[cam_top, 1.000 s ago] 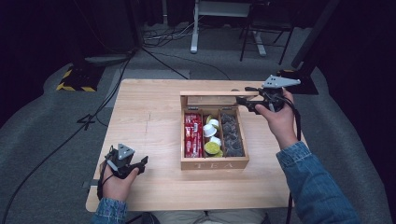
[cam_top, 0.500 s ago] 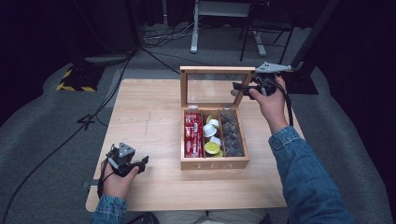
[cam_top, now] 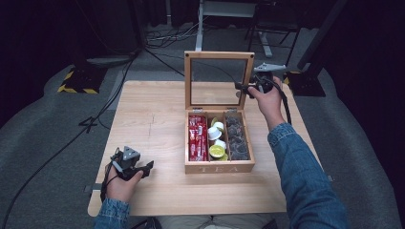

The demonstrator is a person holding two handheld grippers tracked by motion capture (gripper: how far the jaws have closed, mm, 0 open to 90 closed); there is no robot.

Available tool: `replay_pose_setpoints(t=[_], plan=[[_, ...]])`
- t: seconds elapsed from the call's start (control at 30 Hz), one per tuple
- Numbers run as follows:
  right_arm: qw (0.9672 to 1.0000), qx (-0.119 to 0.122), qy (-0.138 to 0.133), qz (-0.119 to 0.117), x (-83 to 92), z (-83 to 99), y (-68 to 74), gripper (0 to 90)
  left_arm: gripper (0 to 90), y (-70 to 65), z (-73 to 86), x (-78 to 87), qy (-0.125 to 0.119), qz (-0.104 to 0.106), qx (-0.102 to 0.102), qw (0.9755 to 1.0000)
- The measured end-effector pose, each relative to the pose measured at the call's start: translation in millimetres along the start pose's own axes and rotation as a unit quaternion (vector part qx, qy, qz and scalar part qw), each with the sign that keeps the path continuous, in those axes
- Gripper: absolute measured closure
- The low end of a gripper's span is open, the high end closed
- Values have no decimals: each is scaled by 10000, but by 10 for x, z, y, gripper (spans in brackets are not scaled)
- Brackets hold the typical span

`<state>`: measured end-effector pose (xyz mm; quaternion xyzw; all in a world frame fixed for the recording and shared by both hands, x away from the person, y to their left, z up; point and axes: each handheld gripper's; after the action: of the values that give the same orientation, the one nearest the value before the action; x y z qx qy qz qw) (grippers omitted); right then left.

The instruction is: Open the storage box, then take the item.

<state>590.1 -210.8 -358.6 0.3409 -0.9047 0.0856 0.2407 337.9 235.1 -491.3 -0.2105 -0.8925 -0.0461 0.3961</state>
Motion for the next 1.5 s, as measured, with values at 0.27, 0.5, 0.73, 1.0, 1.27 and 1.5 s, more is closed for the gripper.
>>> replay_pose_setpoints(t=[0.27, 0.5, 0.73, 1.0, 1.27, 1.5], plan=[[9997, -198, 117, 97, -102, 72, -32, 357, 373, -12, -2, -1, 18, -3, -42, 10000], [9994, -267, 140, 186, -104, 92, -32, 345, 372, -31, -1, 1, -7, 14, -9, 10000], [9983, -459, -88, 342, 99, 41, -5, 326, 371, -35, -14, -10, 6, 30, -57, 10000], [9991, -362, -182, 124, 455, 31, 203, 334, 362, -125, -91, -50, 9, 115, -95, 9999], [9991, -96, 37, -410, 642, 169, 652, 265, 339, -179, -92, -32, 29, 72, -177, 9998], [9982, 86, 167, -565, 610, 220, 1025, 214, 318, -147, -51, -68, 65, 28, -178, 9998]])
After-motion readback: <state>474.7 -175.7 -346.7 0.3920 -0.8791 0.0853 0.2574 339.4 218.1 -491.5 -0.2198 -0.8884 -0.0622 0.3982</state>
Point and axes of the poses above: each handheld gripper's, and its own axes: x roughly backward along the jaws, z roughly out of its underside, y roughly to its left, and after that the axes turned 2 degrees about y, right-handed
